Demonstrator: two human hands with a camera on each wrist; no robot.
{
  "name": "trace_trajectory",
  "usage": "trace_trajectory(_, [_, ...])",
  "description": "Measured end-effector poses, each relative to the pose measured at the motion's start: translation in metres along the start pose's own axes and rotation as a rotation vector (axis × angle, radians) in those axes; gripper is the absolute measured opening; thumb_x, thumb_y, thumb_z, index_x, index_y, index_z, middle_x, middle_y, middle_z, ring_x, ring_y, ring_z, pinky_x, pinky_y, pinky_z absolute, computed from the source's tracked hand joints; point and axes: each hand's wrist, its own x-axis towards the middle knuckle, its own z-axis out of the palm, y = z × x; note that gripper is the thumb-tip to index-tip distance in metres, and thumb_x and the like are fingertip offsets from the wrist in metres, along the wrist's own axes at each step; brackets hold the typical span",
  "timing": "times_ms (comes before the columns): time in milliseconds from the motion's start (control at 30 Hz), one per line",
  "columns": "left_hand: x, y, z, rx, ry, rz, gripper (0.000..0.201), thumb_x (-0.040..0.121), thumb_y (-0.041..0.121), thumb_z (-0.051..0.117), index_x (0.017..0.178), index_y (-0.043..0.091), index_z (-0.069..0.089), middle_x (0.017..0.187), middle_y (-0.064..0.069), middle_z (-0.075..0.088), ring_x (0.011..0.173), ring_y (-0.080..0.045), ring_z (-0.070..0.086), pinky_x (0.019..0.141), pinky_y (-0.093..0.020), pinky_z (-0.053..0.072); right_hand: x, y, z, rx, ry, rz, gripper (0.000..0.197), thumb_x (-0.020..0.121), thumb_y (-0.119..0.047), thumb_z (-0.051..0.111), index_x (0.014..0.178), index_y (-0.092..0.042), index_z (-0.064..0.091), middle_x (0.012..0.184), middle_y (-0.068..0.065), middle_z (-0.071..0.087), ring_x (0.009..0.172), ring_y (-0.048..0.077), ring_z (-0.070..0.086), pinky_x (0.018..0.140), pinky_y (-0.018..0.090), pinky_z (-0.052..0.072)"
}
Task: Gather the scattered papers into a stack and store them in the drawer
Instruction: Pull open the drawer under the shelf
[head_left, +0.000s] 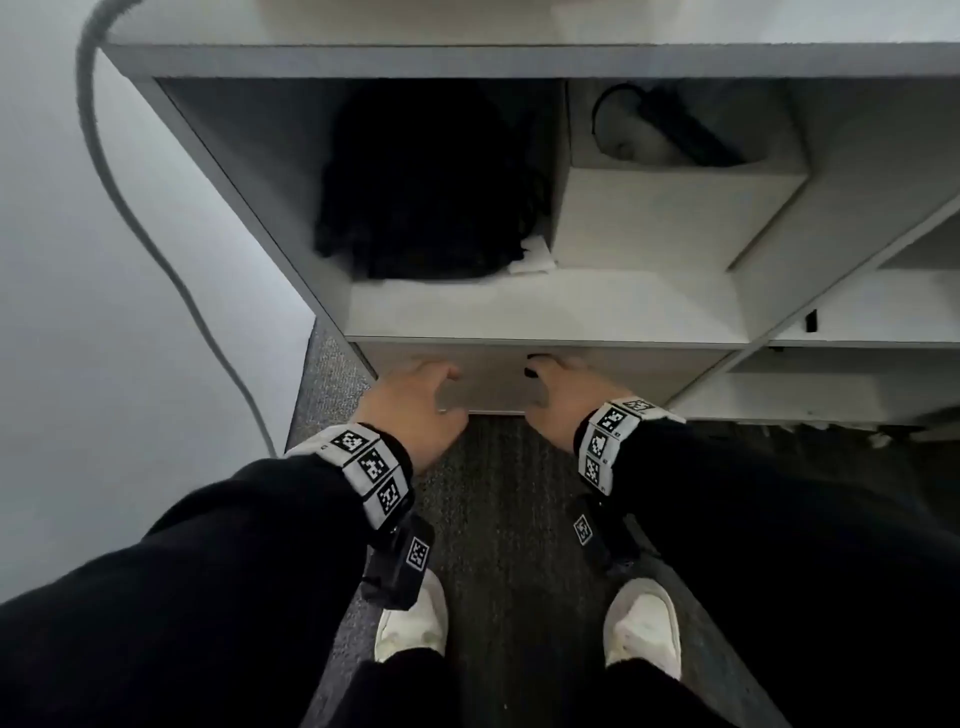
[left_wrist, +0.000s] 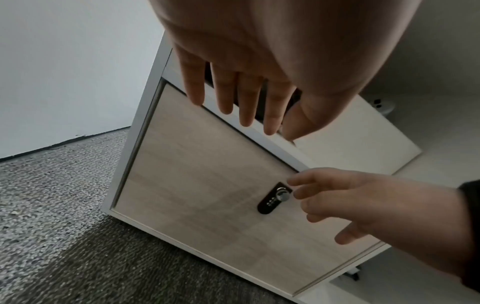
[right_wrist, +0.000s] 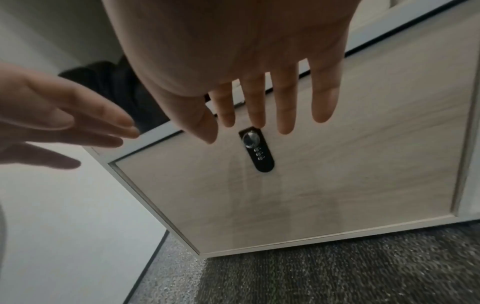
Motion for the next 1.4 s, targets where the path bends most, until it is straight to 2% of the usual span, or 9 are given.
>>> trace_trajectory(200, [0.000,-0.016,0.011,0.018,0.015,-0.009,0.051,0.084,0.039,0.052,0.135,0.031,0.048,0.150,0.006,0.041,0.138,-0.019,0.037,0.113,-0.047,0.034,0.015,-0.004,0.012,-0.068,-0.022,0.050,0.069,0.087,-0.043,0.051,0.150,-0.027,0.030,0.149,0.007,0.042,0.131,0.034,0.046,0.107,0.043,0.044])
trace_trajectory(500, [-0.014,-0.020,0.019,0.181,0.066,0.054,0.067,0.083,0.037,0.053,0.145,0.032,0.030,0.162,0.006,0.009,0.150,-0.021,0.006,0.118,-0.049,0.016,0.017,-0.005,0.008,-0.043,-0.024,0.070,0.064,0.087,-0.046,0.049,0.146,-0.026,0.039,0.148,0.004,0.044,0.131,0.028,0.048,0.106,0.037,0.044])
trace_trajectory(800, [-0.008,-0.032,0.026,0.289,0.085,0.013,0.090,0.079,0.040,0.052,0.153,0.031,0.002,0.163,0.004,-0.009,0.151,-0.020,-0.008,0.121,-0.046,0.004,-0.017,-0.004,0.020,-0.049,-0.108,0.039,0.063,0.087,-0.045,0.049,0.146,-0.028,0.038,0.148,0.004,0.042,0.124,0.028,0.054,0.100,0.035,0.049])
trace_trajectory(867, [-0.010,-0.033,0.029,0.307,0.037,-0.009,0.091,0.079,0.041,0.052,0.153,0.030,0.002,0.164,0.003,-0.005,0.151,-0.021,-0.004,0.121,-0.047,0.007,-0.035,-0.002,0.017,-0.030,-0.125,0.013,0.063,0.087,-0.044,0.049,0.147,-0.032,0.035,0.148,0.002,0.043,0.121,0.027,0.057,0.097,0.035,0.051])
trace_trajectory(967, [-0.020,-0.033,0.035,0.326,-0.015,-0.037,0.093,0.079,0.041,0.055,0.153,0.031,-0.001,0.164,0.005,-0.001,0.151,-0.020,-0.003,0.121,-0.048,0.011,-0.063,0.007,0.001,-0.101,0.078,-0.093,0.051,0.087,-0.039,0.048,0.138,-0.031,0.047,0.129,-0.003,0.059,0.114,0.024,0.056,0.091,0.037,0.049])
trace_trajectory(1067, [-0.034,-0.031,0.037,0.326,-0.027,-0.048,0.093,0.079,0.042,0.056,0.153,0.031,0.001,0.163,0.005,0.004,0.151,-0.020,0.000,0.120,-0.048,0.015,-0.087,0.029,-0.015,-0.192,0.227,-0.038,0.052,0.087,-0.042,0.046,0.138,-0.034,0.047,0.136,-0.008,0.054,0.127,0.021,0.047,0.104,0.044,0.040])
trace_trajectory(1133, [-0.043,-0.028,0.035,0.328,-0.044,-0.051,0.091,0.079,0.043,0.056,0.153,0.032,0.004,0.163,0.005,0.007,0.151,-0.020,0.003,0.119,-0.048,0.016,-0.099,0.051,-0.019,-0.179,0.195,0.069,0.049,0.092,-0.043,0.045,0.141,-0.036,0.047,0.142,-0.010,0.051,0.132,0.020,0.046,0.108,0.045,0.034])
trace_trajectory(1233, [-0.057,-0.027,0.030,0.318,-0.088,-0.069,0.083,0.082,0.043,0.053,0.153,0.034,0.013,0.162,0.007,0.015,0.150,-0.019,0.012,0.119,-0.048,0.021,-0.117,0.075,-0.013,-0.220,0.123,0.105,0.037,0.097,-0.041,0.045,0.129,-0.034,0.062,0.131,-0.009,0.057,0.116,0.022,0.056,0.098,0.040,0.045])
trace_trajectory(1400, [-0.084,-0.017,0.022,0.325,-0.178,-0.082,0.060,0.083,0.041,0.051,0.141,0.033,0.041,0.146,0.005,0.046,0.131,-0.022,0.047,0.104,-0.044,0.044,-0.147,0.074,0.000,-0.187,0.059,0.161,0.045,0.094,-0.034,0.050,0.139,-0.034,0.051,0.142,-0.007,0.048,0.128,0.025,0.047,0.103,0.045,0.043])
